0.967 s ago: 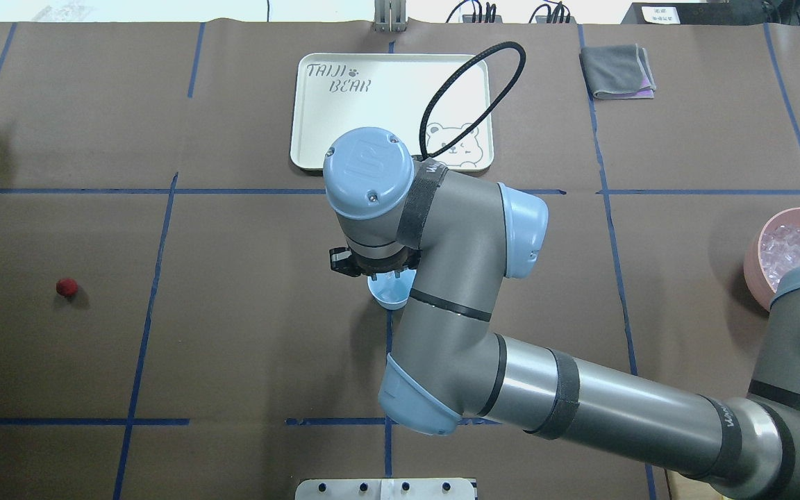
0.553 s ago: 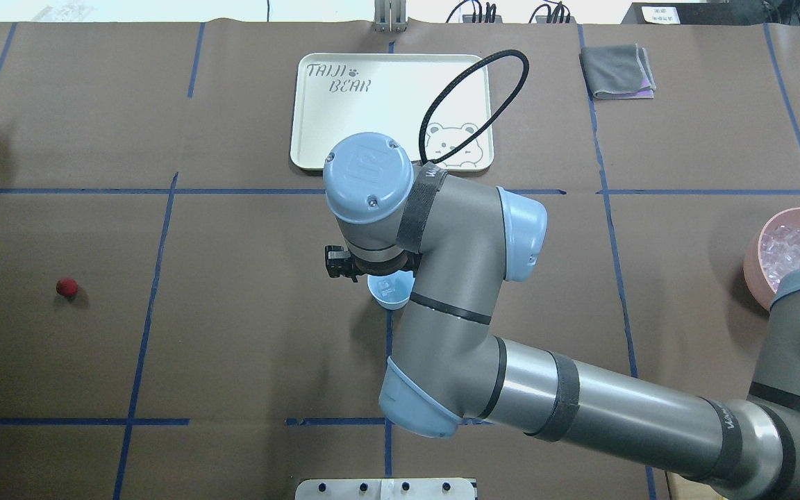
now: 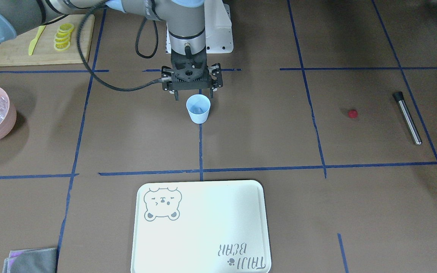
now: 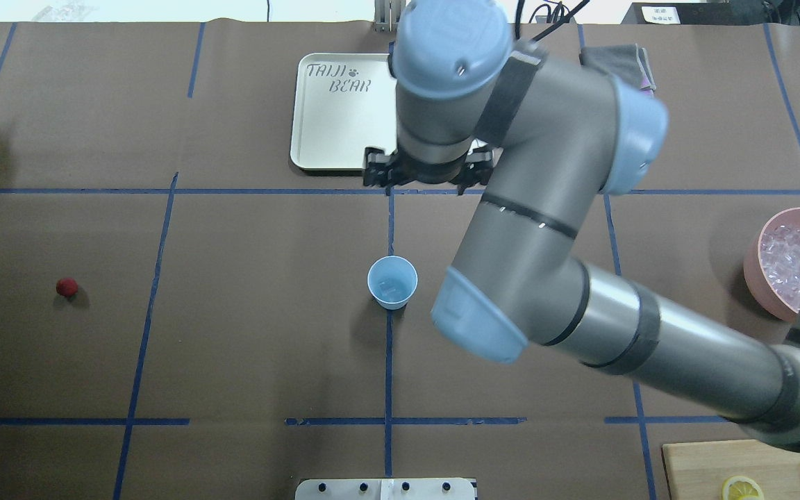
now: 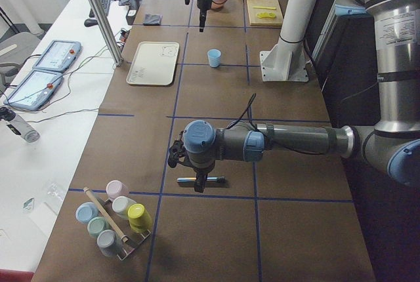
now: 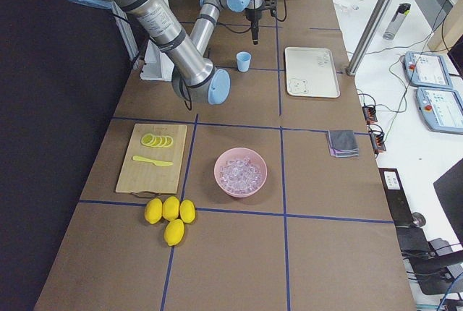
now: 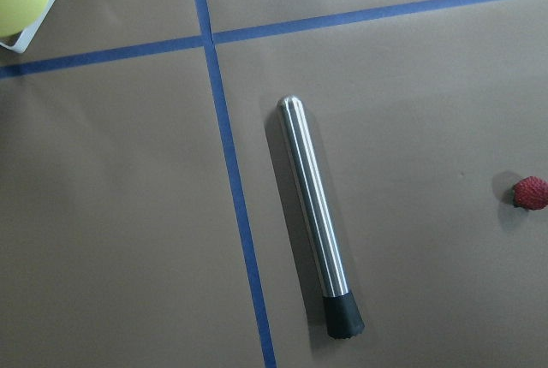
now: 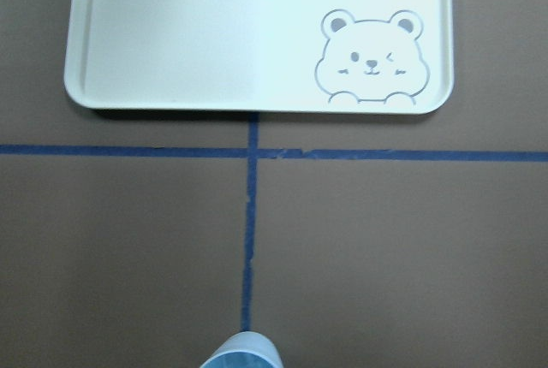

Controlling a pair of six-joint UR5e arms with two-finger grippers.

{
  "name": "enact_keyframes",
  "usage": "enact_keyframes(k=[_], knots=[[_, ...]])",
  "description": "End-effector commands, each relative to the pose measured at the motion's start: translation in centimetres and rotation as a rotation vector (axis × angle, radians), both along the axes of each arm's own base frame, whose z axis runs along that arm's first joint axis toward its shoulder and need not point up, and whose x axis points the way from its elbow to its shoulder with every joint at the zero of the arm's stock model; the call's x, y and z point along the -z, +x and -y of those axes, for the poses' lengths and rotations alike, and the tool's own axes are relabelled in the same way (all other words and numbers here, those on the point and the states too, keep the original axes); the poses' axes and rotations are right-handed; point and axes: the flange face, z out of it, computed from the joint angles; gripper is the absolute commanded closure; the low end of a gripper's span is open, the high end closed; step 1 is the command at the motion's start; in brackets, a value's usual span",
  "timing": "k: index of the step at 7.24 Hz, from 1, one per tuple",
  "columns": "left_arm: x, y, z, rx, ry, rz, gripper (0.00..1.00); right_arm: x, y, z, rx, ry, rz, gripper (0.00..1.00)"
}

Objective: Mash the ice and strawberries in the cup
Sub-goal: 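Move the right gripper back over the pink bowl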

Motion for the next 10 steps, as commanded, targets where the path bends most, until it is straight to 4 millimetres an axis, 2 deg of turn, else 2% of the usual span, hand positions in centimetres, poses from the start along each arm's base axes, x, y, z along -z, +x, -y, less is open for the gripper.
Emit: enact_keyframes(k=[1, 2, 3, 4, 5, 6, 7, 8, 9, 10], knots=[[-0.4, 0.0, -0.2, 0.001, -0.009, 0.002, 0.00, -6.8, 6.3, 0.2, 0.026, -0.061, -0.026, 0.01], [-0.3, 0.0, -0.2, 0.000, -0.007, -0.003, 0.00, -11.5, 10.5, 1.9, 0.022, -0.010, -0.030, 0.01], [-0.3, 0.0, -0.2, 0.000, -0.008, -0.004, 0.00, -14.4, 14.2, 4.0, 0.046, 0.006, -0.050, 0.01], [-0.6, 0.0, -0.3, 0.000, -0.013, -0.005, 0.00, -18.5, 17.3, 4.8, 0.114, 0.036, -0.081, 0.01], [-0.5, 0.0, -0.3, 0.000, -0.013, -0.005, 0.00, -21.8, 20.2, 4.8, 0.153, 0.039, -0.098, 0.01], [-0.6, 0.0, -0.3, 0.000, -0.013, -0.005, 0.00, -26.1, 23.5, 4.4, 0.181, 0.070, -0.090, 0.01], [-0.6, 0.0, -0.3, 0.000, -0.013, -0.005, 0.00, -32.0, 27.5, 3.1, 0.212, 0.106, -0.058, 0.01], [-0.6, 0.0, -0.3, 0.000, -0.011, -0.005, 0.00, -36.9, 31.4, 2.3, 0.256, 0.119, -0.031, 0.01], [-0.6, 0.0, -0.3, 0.000, -0.011, -0.005, 0.00, -41.0, 33.5, 0.5, 0.320, 0.129, -0.047, 0.01], [-0.6, 0.0, -0.3, 0.000, -0.011, -0.005, 0.00, -43.5, 34.2, -1.0, 0.332, 0.146, -0.049, 0.01]])
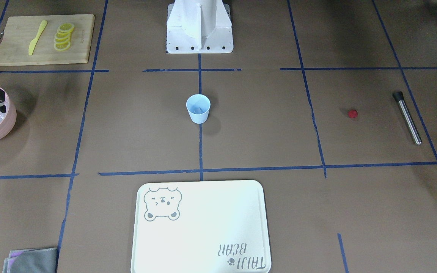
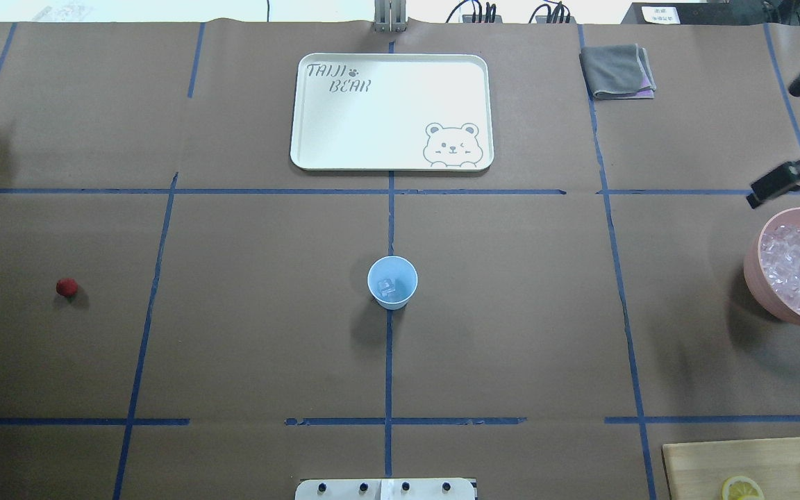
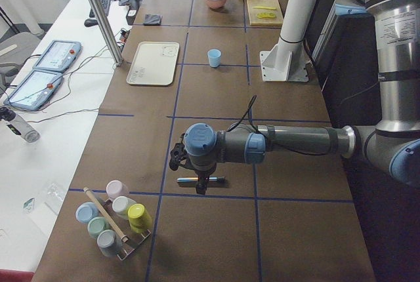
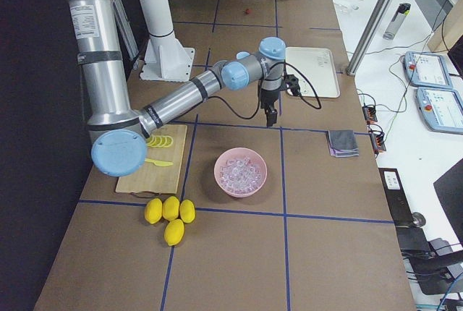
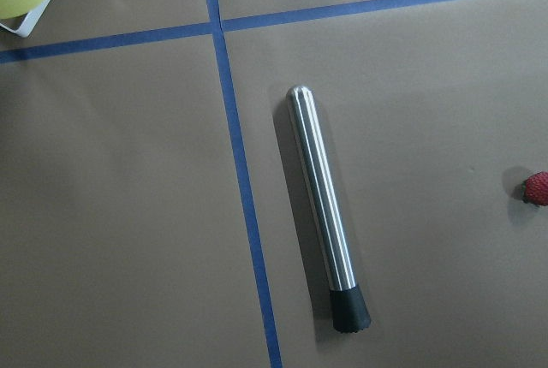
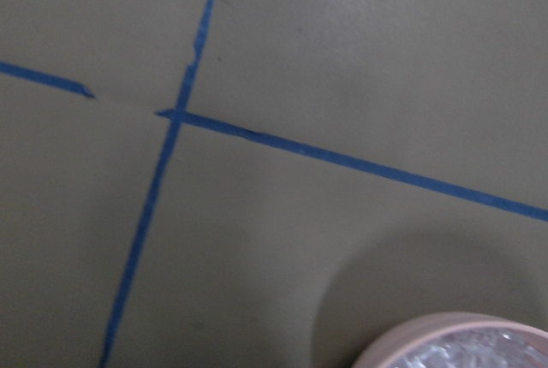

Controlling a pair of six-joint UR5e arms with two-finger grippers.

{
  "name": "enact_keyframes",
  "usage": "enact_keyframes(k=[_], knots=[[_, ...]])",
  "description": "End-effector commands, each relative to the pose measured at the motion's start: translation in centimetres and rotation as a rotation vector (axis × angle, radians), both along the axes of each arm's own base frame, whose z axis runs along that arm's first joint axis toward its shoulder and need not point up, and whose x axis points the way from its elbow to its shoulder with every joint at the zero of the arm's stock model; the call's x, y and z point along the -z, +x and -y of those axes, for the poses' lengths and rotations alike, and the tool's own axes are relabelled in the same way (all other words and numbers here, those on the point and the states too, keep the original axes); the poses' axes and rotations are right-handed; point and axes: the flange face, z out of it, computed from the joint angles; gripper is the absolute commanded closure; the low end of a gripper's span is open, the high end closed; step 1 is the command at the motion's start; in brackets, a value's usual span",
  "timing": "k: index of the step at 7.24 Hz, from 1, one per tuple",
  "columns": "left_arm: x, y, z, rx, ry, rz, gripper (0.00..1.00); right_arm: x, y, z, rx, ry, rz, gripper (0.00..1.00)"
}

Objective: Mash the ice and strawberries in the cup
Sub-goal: 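Move the right gripper back over the pink bowl, then lower the right gripper into the ice and grasp a third cube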

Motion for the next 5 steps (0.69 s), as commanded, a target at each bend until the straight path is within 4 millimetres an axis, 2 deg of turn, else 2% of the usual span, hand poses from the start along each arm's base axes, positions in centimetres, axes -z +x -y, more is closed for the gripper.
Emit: enact_keyframes(k=[1, 2, 3, 5], knots=[[0.0, 0.1, 0.0, -0.002, -0.001, 0.000, 0.00, -7.6, 2.6, -3.6, 0.040, 0.045, 0.012, 0.01], [-0.1, 0.1, -0.1, -0.002, -0.004, 0.000, 0.00, -10.5, 2.7, -4.1, 0.044, 0.060, 0.022, 0.01], [-0.2, 0.1, -0.1, -0.002, -0.006, 0.000, 0.00, -10.8, 2.7, -4.3, 0.049, 0.066, 0.023, 0.02], [-0.2, 0.1, -0.1, -0.002, -0.009, 0.000, 0.00, -12.5, 2.9, -5.0, 0.051, 0.038, 0.009, 0.12]])
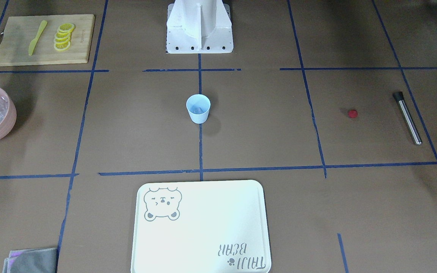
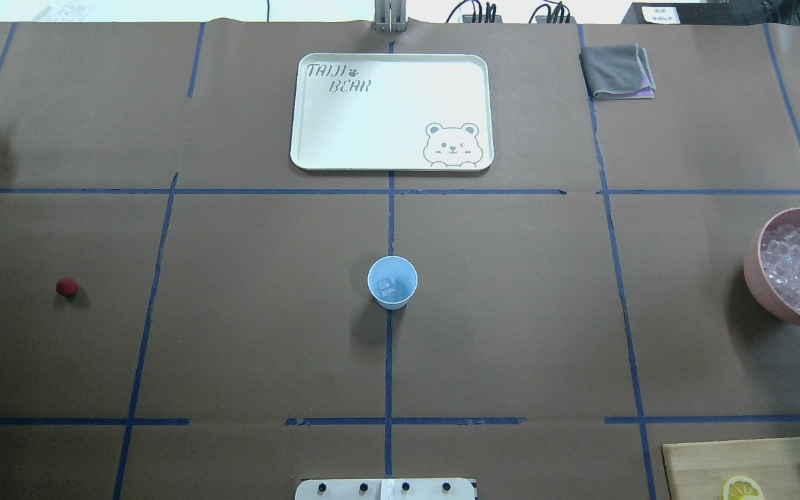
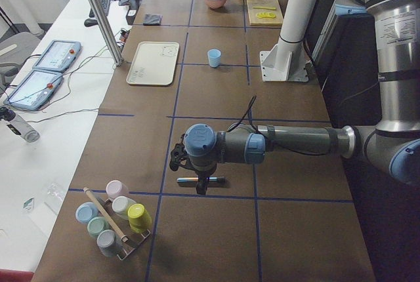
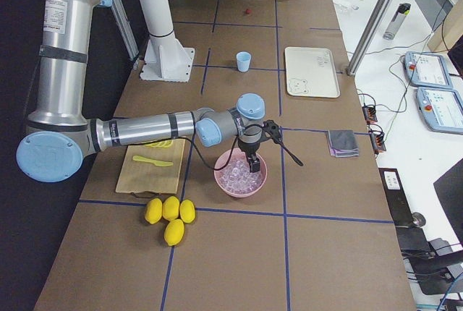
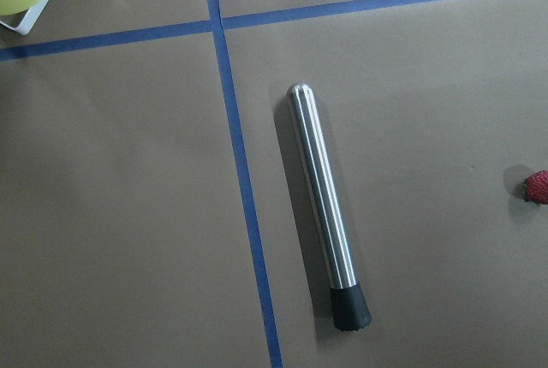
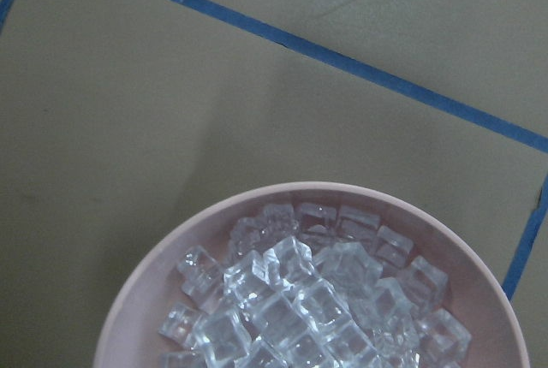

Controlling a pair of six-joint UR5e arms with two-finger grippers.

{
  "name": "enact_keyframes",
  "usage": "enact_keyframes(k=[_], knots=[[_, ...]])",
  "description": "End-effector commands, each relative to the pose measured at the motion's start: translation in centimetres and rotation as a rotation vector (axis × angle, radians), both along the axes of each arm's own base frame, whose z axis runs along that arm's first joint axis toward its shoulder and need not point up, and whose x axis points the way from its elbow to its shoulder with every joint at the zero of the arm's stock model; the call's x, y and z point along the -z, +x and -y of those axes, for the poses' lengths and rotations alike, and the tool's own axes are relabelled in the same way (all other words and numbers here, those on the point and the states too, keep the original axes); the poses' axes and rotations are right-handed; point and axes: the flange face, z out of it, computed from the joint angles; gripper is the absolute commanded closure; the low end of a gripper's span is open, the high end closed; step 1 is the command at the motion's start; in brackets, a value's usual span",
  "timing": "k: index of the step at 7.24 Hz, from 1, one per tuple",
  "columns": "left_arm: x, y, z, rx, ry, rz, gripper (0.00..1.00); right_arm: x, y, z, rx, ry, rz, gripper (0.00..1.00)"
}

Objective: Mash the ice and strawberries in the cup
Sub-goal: 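Lower the right gripper into the ice and grasp a third cube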

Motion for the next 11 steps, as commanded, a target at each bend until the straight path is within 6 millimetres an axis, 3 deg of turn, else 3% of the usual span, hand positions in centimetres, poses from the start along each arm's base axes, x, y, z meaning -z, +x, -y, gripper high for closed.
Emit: enact_keyframes(k=[1, 6, 7, 9, 11], knots=[[-0.1, 0.0, 0.0, 0.000, -0.002, 0.000, 0.00, -1.8, -0.7, -0.6, 0.031, -0.015, -0.010, 0.15], [-0.1, 0.0, 0.0, 0.000, -0.004, 0.000, 0.00, -1.7, -3.4, -1.4, 0.099, -0.018, -0.003, 0.25], [-0.1, 0.0, 0.0, 0.000, -0.002, 0.000, 0.00, -1.7, -3.5, -1.5, 0.102, -0.018, -0.003, 0.35], [0.0, 0.0, 0.0, -0.001, 0.001, 0.000, 0.00, -2.1, -3.6, -1.9, 0.108, -0.023, -0.016, 0.75], [0.1, 0.0, 0.0, -0.001, 0.007, 0.000, 0.00, -2.7, -3.2, -2.5, 0.108, -0.034, -0.024, 0.78]])
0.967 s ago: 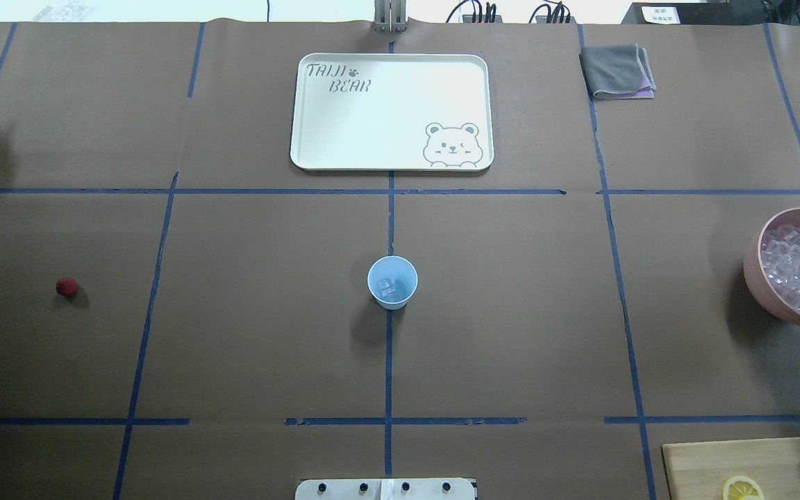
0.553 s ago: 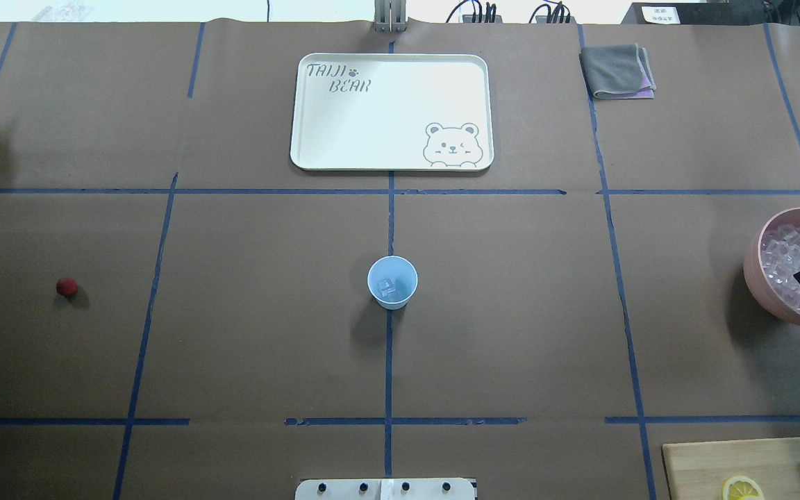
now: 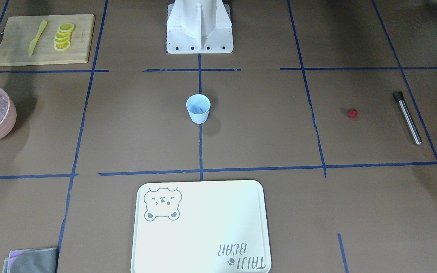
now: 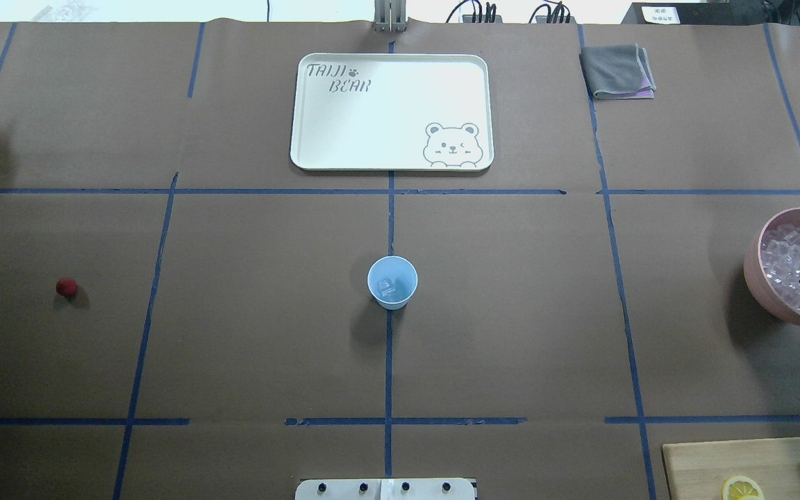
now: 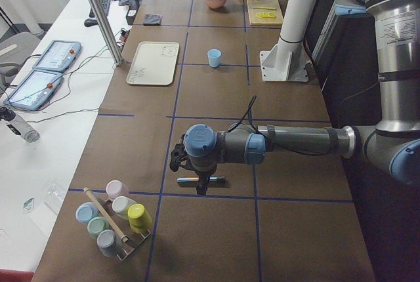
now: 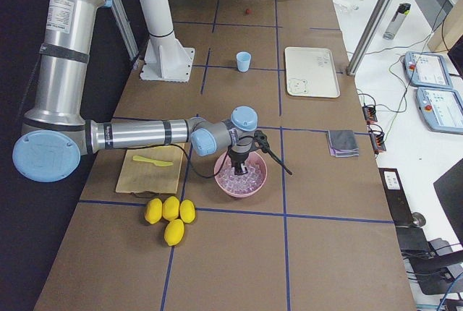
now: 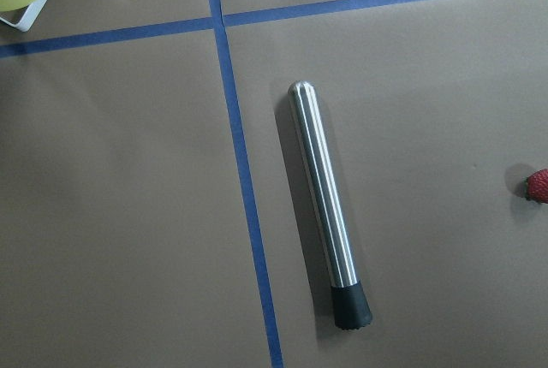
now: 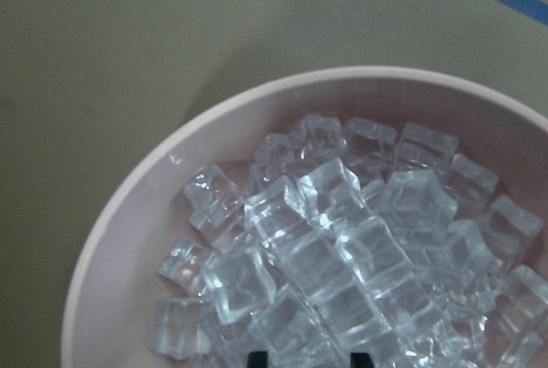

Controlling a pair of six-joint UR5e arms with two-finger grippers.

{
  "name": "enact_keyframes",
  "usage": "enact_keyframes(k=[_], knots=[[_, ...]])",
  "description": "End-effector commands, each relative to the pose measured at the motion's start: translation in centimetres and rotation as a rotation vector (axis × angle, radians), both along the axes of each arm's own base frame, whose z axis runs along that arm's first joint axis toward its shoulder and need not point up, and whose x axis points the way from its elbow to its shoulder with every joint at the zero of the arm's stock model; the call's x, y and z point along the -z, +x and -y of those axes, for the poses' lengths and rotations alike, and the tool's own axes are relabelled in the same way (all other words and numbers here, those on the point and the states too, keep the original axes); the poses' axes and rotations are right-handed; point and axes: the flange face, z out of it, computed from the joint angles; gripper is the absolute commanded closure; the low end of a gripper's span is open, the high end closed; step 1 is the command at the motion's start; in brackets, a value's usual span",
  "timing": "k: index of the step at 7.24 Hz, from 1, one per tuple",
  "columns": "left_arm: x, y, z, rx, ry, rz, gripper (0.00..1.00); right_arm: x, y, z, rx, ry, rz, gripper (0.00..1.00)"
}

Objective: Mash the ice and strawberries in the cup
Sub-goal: 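Lower the right gripper into the ice and grasp a third cube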

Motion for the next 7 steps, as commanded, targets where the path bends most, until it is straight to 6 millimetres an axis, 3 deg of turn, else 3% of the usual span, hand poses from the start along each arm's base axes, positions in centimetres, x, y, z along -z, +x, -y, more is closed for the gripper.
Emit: enact_keyframes(k=[1, 2, 3, 4, 5, 6, 7], knots=[[0.2, 0.0, 0.0, 0.000, 0.005, 0.000, 0.00, -0.5, 0.3, -0.6, 0.001, -0.009, -0.008, 0.93], [0.2, 0.0, 0.0, 0.000, 0.007, 0.000, 0.00, 0.6, 0.3, -0.5, 0.005, 0.000, 0.010, 0.98], [0.2, 0.0, 0.0, 0.000, 0.005, 0.000, 0.00, 3.4, 2.6, 0.4, -0.056, 0.010, 0.020, 0.98], [0.2, 0.0, 0.0, 0.000, 0.005, -0.002, 0.00, 7.3, 3.2, 0.7, -0.071, -0.002, 0.013, 0.98], [0.1, 0.1, 0.2, -0.003, 0.005, 0.000, 0.00, 11.7, 5.2, 4.2, -0.141, -0.008, 0.010, 1.00], [0.1, 0.1, 0.2, -0.003, 0.005, 0.000, 0.00, 15.3, 5.4, 5.7, -0.155, -0.001, 0.013, 1.00], [0.1, 0.1, 0.1, -0.002, 0.002, 0.000, 0.00, 19.9, 6.0, 8.7, -0.185, 0.007, 0.016, 1.00]])
